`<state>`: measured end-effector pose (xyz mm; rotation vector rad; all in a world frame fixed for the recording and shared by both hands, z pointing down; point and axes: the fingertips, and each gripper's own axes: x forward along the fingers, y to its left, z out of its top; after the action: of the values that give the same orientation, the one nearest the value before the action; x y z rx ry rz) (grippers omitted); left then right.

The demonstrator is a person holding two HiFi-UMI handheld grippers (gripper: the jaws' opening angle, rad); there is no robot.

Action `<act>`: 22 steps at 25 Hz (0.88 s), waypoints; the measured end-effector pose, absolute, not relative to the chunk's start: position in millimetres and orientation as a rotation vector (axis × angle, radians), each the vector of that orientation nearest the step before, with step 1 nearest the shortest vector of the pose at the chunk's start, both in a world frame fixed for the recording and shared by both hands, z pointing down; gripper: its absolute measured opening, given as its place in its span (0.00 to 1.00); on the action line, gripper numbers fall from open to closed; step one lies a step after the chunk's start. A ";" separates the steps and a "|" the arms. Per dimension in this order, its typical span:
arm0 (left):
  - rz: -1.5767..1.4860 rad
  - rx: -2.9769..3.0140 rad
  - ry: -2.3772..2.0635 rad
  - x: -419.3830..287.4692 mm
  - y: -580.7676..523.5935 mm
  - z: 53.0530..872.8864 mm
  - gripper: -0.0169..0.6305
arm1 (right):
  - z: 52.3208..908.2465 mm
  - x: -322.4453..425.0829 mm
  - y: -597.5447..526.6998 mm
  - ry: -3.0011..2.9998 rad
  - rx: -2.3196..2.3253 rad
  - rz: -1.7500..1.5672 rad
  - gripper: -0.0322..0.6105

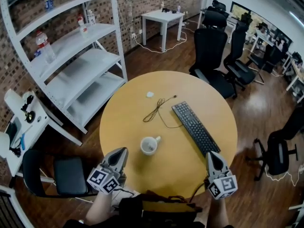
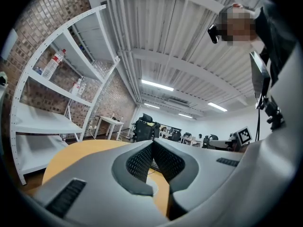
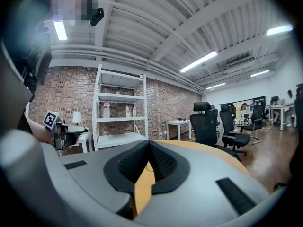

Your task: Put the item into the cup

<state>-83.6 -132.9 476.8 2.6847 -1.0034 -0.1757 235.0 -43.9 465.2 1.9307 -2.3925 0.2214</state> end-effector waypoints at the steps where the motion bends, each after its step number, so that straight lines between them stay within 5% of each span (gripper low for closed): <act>1: -0.172 2.689 -0.996 -79.2 -131.7 476.6 0.03 | 468.5 242.2 -37.9 -2.377 1.950 0.236 0.05; 22: -0.158 2.661 -1.093 -81.7 -108.6 477.3 0.03 | 466.8 251.7 -45.2 -2.457 1.910 0.222 0.05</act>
<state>-81.7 -108.6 477.3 2.6611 -1.0928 -0.1579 251.7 -45.2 466.8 1.9104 -2.4575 0.2220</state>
